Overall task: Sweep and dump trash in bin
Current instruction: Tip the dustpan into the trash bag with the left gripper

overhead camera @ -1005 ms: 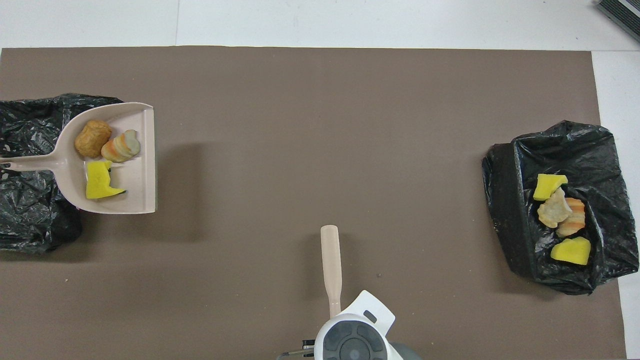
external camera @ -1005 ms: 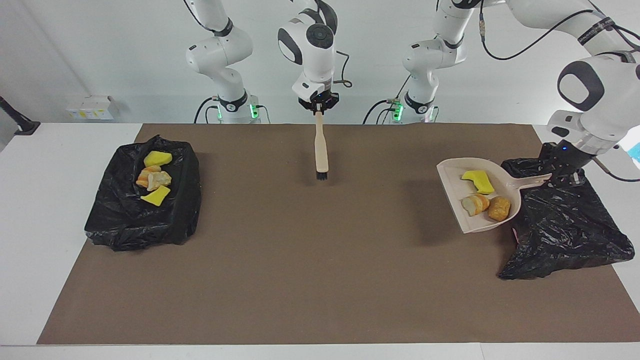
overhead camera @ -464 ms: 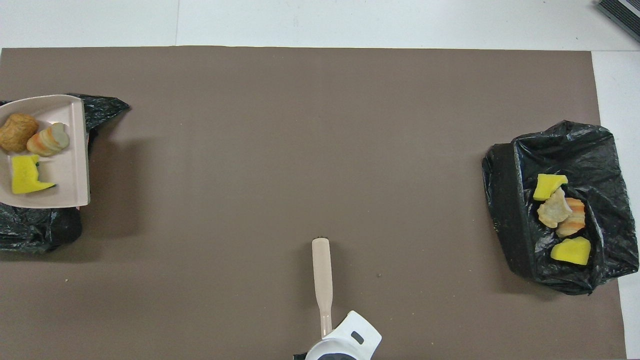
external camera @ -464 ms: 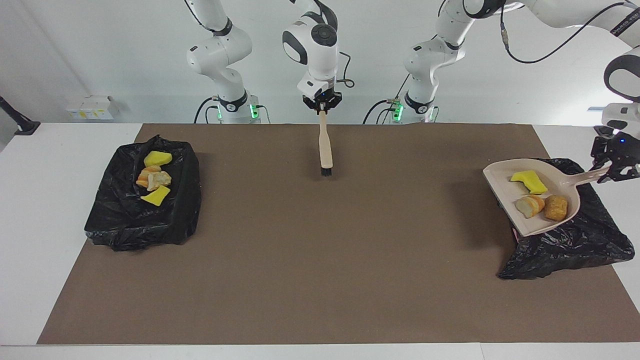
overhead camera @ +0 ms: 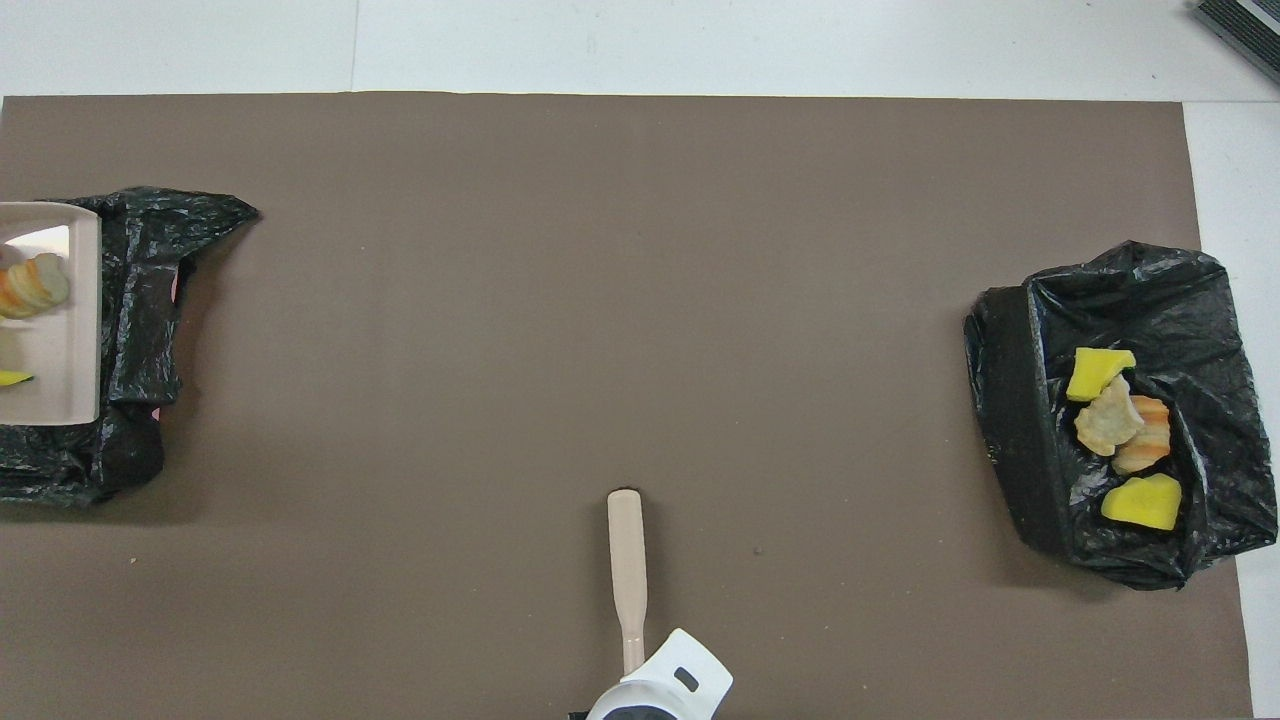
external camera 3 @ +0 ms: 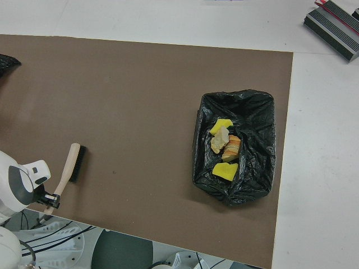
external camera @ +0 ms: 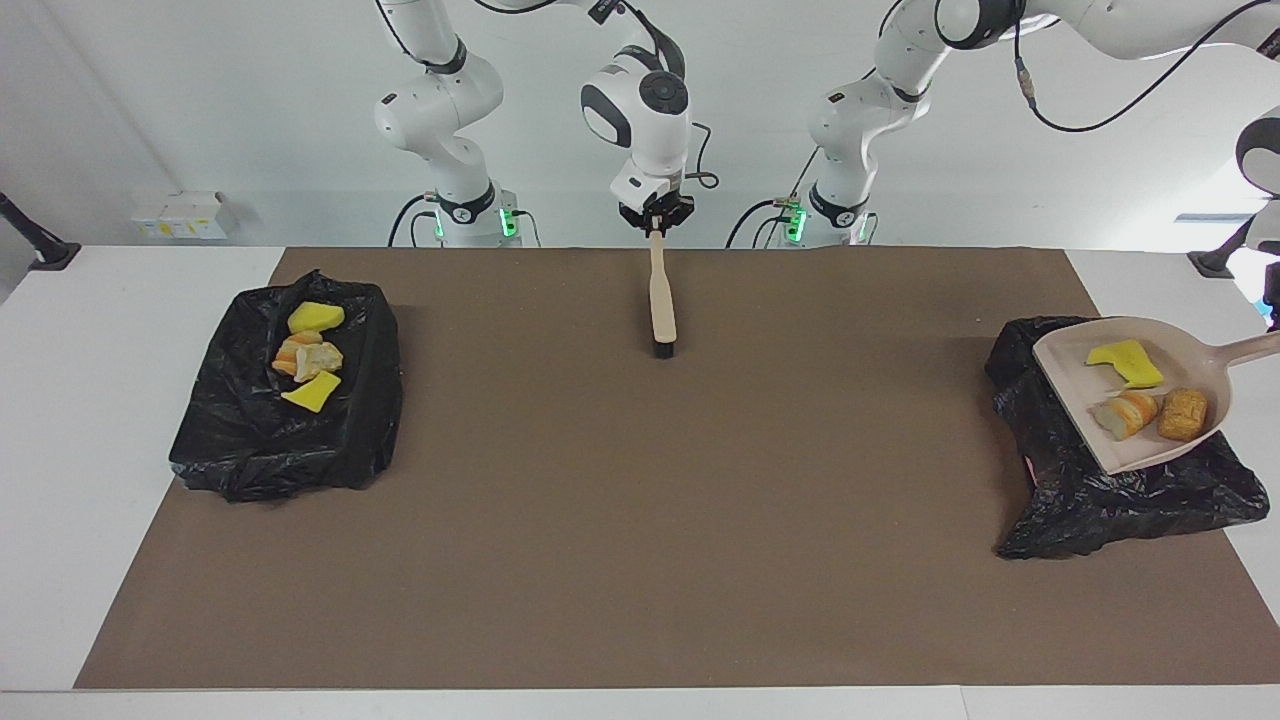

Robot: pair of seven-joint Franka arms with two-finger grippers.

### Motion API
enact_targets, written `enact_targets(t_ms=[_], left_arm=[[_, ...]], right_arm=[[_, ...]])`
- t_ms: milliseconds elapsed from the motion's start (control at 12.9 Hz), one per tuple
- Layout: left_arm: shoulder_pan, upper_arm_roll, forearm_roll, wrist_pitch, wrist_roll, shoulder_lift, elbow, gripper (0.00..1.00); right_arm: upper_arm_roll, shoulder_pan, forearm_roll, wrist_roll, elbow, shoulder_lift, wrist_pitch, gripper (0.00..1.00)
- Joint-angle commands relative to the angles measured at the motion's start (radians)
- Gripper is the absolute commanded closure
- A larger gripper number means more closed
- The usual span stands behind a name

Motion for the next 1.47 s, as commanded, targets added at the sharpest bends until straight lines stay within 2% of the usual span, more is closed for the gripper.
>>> enact_targets(t_ms=[0,232,541,773,850,928,1005,1082,1391], left_arm=[[-0.037,0.005,0.141,0.021,-0.127,-0.010,-0.020,1.00],[-0.064,0.005,0.295,0.022,-0.183,-0.034,-0.061,1.00],[-0.123,0.005,0.463,0.018,-0.380,-0.102,-0.168,1.00],[-0.165,0.005,0.606,-0.008,-0.460,-0.131,-0.208,1.00],[-0.183,0.005,0.670,-0.037,-0.483,-0.134,-0.215,1.00],[-0.197,0.005,0.716,-0.071,-0.508,-0.136,-0.215,1.00],[-0.206,0.005,0.746,-0.096,-0.525,-0.136,-0.215,1.00],[-0.224,0.005,0.770,-0.123,-0.536,-0.136,-0.215,1.00],[-0.271,0.004,0.830,-0.231,-0.559,-0.139,-0.210,1.00]], right_arm=[[-0.001,-0.001,0.014,0.024,-0.004,-0.001,0.015,1.00],[-0.001,-0.001,0.014,0.060,-0.007,0.004,0.018,1.00],[-0.001,-0.001,0.015,0.062,-0.017,0.004,0.020,1.00],[-0.001,-0.001,0.014,0.054,-0.016,0.008,0.021,1.00],[-0.001,-0.001,0.014,0.054,-0.014,0.010,0.021,0.96],[-0.001,-0.001,0.014,0.054,-0.013,0.013,0.021,0.79],[-0.001,-0.001,0.014,0.054,-0.007,0.016,0.021,0.75],[-0.002,-0.001,0.011,0.053,0.001,0.022,0.020,0.53],[-0.004,-0.013,-0.001,0.048,0.021,0.022,0.011,0.36]])
